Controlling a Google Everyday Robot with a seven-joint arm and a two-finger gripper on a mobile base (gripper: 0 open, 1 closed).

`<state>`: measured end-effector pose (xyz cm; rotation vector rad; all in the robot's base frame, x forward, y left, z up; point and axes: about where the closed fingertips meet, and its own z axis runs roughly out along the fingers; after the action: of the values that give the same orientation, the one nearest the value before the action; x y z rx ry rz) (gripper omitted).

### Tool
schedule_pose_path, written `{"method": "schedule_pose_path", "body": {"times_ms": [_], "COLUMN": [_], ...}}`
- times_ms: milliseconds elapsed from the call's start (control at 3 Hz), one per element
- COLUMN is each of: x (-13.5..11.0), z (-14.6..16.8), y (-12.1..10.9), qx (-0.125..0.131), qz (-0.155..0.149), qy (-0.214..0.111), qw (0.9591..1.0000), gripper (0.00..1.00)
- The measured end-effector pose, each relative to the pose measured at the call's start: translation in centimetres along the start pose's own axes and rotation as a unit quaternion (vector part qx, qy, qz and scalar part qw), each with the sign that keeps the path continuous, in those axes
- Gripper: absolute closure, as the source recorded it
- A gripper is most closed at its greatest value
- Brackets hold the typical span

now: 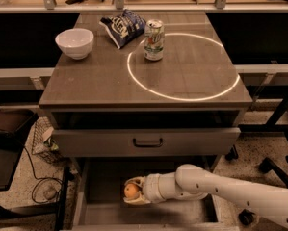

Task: Place orange into middle drawer

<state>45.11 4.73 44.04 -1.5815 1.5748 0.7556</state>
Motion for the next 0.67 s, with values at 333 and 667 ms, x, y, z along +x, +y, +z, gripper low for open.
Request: {"method": "schedule_pose_path", "body": {"times_ms": [333,667], "x": [0.2,3.0], "z": [0.7,2.8], "y": [0.0,0.3], "qx": [-0.003,-0.001], "qz": [0.002,0.017], "qy": [-0.003,-0.02], "qw": [1.0,0.9996], "gripper": [1.0,1.0]}}
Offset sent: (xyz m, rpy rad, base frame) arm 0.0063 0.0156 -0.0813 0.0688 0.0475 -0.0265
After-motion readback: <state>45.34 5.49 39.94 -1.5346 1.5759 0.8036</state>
